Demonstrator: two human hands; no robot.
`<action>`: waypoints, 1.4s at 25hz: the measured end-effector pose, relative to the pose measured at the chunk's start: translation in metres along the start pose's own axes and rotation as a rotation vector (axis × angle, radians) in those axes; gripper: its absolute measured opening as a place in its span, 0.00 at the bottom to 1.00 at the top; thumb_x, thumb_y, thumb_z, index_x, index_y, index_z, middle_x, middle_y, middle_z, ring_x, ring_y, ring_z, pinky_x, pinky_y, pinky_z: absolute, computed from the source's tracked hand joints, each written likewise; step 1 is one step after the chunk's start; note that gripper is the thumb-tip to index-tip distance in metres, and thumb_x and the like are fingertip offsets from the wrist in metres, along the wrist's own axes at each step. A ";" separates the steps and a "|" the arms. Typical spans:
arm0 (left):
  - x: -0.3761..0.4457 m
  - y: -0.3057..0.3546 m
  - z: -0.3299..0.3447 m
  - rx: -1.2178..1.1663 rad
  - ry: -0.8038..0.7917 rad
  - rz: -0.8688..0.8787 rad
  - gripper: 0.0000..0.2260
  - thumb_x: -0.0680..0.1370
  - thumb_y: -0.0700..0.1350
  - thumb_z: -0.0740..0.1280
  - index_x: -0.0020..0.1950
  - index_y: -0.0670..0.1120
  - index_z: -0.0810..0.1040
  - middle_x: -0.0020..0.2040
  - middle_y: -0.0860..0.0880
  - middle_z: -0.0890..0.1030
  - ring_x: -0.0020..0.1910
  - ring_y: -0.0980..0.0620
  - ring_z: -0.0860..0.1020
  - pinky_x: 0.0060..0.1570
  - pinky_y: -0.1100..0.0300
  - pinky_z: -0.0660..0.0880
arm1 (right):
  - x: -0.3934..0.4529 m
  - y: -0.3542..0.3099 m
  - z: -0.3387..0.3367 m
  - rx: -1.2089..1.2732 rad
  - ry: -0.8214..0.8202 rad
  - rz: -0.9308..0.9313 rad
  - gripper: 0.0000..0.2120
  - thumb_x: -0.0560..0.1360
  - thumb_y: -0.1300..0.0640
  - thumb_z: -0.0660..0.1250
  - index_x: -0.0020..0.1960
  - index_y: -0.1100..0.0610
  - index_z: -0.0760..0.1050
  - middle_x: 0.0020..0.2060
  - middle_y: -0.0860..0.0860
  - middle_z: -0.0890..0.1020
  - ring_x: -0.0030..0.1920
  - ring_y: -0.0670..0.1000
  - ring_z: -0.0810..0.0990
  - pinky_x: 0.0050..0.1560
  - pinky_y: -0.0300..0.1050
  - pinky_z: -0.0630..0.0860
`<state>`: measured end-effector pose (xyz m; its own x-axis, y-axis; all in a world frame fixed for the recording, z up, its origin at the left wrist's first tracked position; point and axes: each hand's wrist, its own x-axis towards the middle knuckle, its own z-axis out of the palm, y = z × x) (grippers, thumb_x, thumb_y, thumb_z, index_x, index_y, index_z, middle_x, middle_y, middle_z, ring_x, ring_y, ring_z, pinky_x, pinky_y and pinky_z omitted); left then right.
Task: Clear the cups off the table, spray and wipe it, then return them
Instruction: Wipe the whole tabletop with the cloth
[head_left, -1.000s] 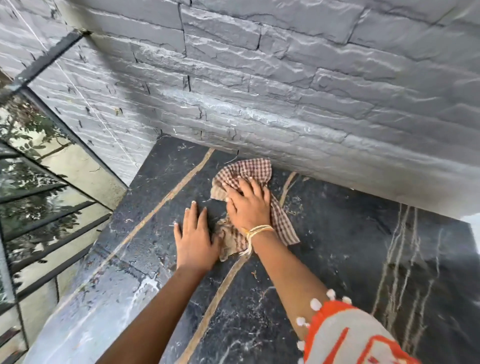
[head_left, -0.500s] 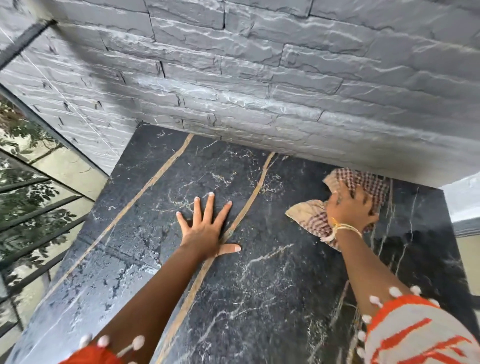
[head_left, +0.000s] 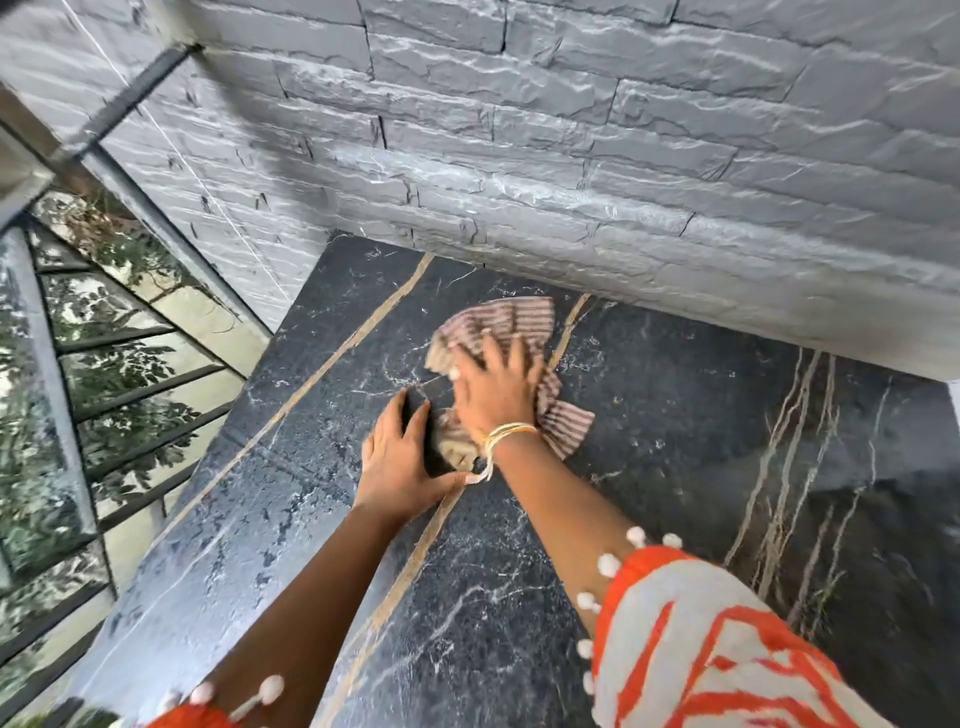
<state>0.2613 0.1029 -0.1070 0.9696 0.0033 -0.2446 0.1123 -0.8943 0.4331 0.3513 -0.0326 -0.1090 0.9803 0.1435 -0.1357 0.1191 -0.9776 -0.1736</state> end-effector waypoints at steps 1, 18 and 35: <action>-0.007 -0.006 0.000 0.025 0.008 -0.017 0.53 0.62 0.72 0.69 0.79 0.48 0.54 0.79 0.45 0.49 0.77 0.45 0.50 0.75 0.46 0.52 | -0.009 -0.012 0.003 -0.027 -0.029 -0.132 0.21 0.78 0.45 0.54 0.71 0.40 0.64 0.74 0.52 0.64 0.74 0.65 0.57 0.70 0.71 0.51; -0.057 -0.110 -0.029 0.190 0.083 -0.259 0.59 0.57 0.84 0.46 0.79 0.51 0.41 0.80 0.50 0.42 0.78 0.50 0.41 0.74 0.40 0.44 | 0.003 -0.013 0.010 0.059 0.116 0.394 0.23 0.75 0.46 0.52 0.69 0.43 0.69 0.72 0.56 0.66 0.71 0.67 0.60 0.69 0.68 0.54; -0.067 -0.110 -0.024 0.232 0.186 -0.254 0.52 0.67 0.80 0.48 0.79 0.44 0.50 0.79 0.48 0.52 0.79 0.51 0.48 0.76 0.44 0.45 | 0.089 -0.058 0.008 0.042 0.101 0.035 0.19 0.79 0.47 0.55 0.69 0.41 0.69 0.75 0.51 0.62 0.75 0.60 0.58 0.73 0.66 0.53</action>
<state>0.1891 0.2116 -0.1169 0.9426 0.2994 -0.1481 0.3221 -0.9320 0.1660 0.4307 0.0381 -0.1192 0.9949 0.0906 -0.0437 0.0795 -0.9741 -0.2115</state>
